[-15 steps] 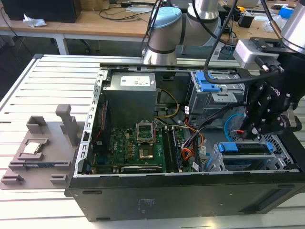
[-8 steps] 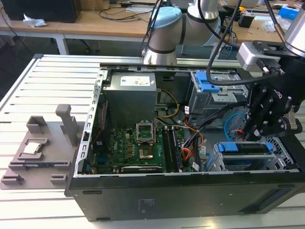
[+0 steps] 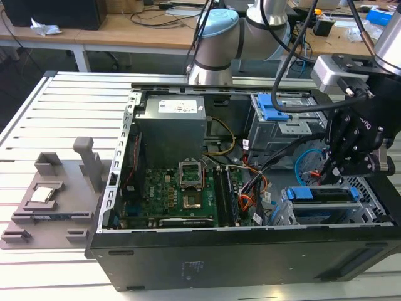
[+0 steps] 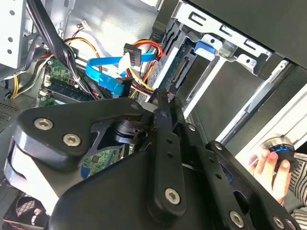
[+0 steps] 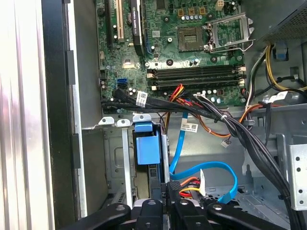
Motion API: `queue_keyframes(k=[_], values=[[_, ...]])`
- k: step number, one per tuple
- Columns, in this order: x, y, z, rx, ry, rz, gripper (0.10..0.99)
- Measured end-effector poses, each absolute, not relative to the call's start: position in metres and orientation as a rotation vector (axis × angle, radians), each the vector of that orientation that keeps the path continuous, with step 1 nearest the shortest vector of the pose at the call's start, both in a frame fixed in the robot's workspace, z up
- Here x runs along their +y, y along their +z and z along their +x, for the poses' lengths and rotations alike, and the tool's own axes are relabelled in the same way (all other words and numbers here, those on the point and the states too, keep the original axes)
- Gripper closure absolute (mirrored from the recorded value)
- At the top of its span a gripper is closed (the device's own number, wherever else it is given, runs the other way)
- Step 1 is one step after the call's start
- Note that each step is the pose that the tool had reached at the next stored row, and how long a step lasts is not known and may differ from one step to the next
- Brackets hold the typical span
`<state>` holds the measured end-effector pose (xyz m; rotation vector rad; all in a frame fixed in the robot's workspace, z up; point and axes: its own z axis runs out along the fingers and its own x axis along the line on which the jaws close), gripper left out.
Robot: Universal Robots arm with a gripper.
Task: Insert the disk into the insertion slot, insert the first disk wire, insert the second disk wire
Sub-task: 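Insert the first disk wire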
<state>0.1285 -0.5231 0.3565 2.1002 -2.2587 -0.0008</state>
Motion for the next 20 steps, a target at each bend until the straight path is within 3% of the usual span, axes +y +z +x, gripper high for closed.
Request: queue_keyframes(k=[20], values=[[-0.527,0.346,0.145,-2.256,0.004,2.098,0.922]])
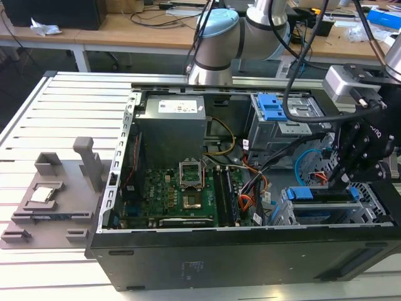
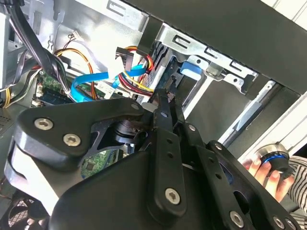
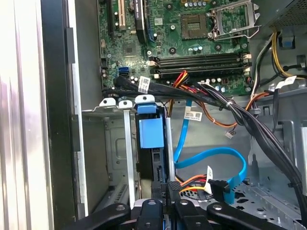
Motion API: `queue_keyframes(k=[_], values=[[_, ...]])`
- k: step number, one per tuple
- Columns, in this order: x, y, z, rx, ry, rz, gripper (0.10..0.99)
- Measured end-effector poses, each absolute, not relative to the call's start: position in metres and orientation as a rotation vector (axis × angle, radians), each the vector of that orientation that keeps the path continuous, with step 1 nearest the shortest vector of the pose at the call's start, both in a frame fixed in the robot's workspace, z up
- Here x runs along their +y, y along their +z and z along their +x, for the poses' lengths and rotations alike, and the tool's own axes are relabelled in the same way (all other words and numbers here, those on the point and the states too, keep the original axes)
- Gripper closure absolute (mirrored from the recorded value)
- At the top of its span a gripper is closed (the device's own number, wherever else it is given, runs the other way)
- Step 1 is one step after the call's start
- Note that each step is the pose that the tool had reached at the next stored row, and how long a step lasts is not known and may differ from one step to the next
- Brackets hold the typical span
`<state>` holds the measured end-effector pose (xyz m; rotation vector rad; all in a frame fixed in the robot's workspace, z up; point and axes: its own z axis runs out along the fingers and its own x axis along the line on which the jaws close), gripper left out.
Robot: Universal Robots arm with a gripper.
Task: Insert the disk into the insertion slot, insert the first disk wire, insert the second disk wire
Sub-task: 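Insert the first disk wire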
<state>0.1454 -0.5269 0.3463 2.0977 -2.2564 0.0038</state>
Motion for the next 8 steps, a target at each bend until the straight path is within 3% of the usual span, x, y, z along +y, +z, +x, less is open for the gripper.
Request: queue_keyframes(k=[8], values=[[-0.5268,0.3396,0.1465,-2.256,0.004,2.098,0.922]])
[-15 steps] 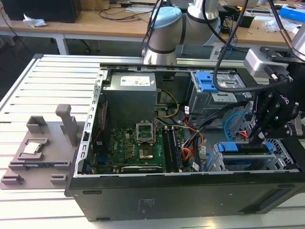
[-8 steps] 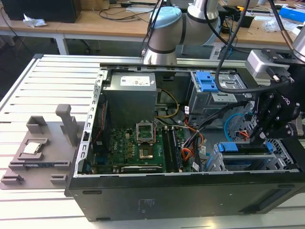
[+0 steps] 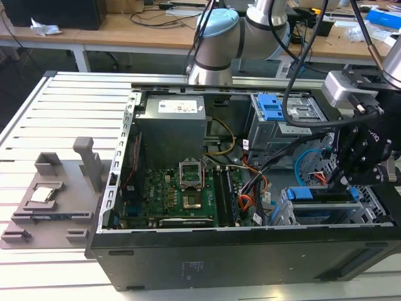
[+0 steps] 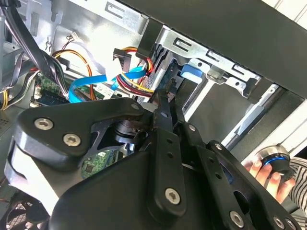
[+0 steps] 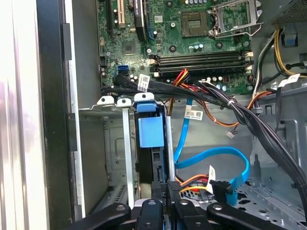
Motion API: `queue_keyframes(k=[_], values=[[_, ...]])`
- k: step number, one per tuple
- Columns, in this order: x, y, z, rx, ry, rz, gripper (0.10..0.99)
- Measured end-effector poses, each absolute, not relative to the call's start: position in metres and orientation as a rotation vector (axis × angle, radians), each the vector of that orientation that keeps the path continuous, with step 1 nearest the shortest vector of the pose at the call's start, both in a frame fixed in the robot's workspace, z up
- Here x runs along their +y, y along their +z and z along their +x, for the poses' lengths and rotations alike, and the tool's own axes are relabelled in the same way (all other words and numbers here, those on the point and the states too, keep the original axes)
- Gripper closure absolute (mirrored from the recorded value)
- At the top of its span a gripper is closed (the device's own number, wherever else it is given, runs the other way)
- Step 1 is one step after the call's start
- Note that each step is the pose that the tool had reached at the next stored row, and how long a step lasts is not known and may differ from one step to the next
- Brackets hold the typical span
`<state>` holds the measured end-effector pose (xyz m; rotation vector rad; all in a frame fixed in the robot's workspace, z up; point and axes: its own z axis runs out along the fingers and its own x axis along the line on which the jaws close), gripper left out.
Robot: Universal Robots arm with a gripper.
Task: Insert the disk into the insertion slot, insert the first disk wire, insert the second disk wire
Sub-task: 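Insert the first disk wire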
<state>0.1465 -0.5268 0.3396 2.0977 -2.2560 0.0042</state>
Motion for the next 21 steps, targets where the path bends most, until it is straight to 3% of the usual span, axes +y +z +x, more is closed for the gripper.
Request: queue_keyframes(k=[10,11,17,18,20,21], values=[[-0.527,0.334,0.149,-2.257,0.002,2.098,0.914],[-0.527,0.335,0.149,-2.256,0.004,2.098,0.851],[-0.522,0.366,0.149,-2.256,0.004,2.098,0.851],[-0.521,0.367,0.149,-2.256,0.004,2.098,0.867],[-0.517,0.373,0.149,-2.256,0.005,2.097,0.98],[-0.516,0.375,0.149,-2.256,0.006,2.097,0.98]])
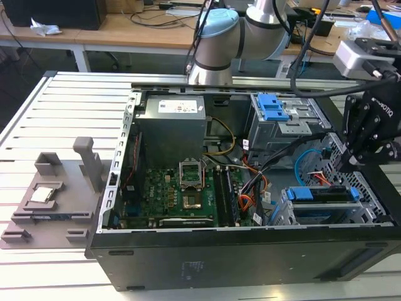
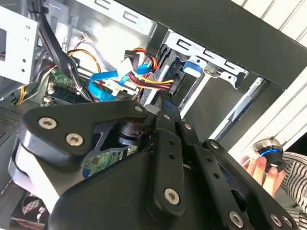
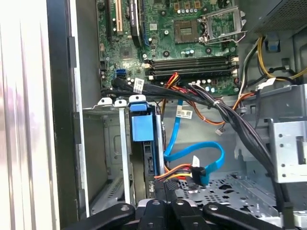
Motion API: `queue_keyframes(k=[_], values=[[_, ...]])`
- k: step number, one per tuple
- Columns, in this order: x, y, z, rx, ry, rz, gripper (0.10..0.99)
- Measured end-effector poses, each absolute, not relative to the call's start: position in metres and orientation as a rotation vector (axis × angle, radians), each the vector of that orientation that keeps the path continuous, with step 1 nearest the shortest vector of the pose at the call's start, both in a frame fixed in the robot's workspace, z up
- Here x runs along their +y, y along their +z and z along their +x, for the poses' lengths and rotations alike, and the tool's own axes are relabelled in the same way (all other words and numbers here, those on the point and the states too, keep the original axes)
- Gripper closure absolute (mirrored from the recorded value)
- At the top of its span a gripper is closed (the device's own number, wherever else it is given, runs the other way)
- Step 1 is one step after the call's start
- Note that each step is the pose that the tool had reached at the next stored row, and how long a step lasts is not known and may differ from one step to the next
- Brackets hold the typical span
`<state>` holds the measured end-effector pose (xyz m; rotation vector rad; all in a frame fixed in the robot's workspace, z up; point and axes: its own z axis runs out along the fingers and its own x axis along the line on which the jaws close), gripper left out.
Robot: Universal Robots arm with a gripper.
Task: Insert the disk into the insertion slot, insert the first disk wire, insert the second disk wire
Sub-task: 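Insert the first disk wire, then insert the second disk wire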
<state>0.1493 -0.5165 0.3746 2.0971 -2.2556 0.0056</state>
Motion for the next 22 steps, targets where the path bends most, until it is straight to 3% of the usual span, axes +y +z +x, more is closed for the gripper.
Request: queue_keyframes(k=[9,10,22], values=[[-0.516,0.38,0.149,-2.255,0.007,2.097,0.973],[-0.516,0.38,0.149,-2.255,0.007,2.097,0.847],[-0.48,0.377,0.155,-2.235,0.007,2.117,0.847]])
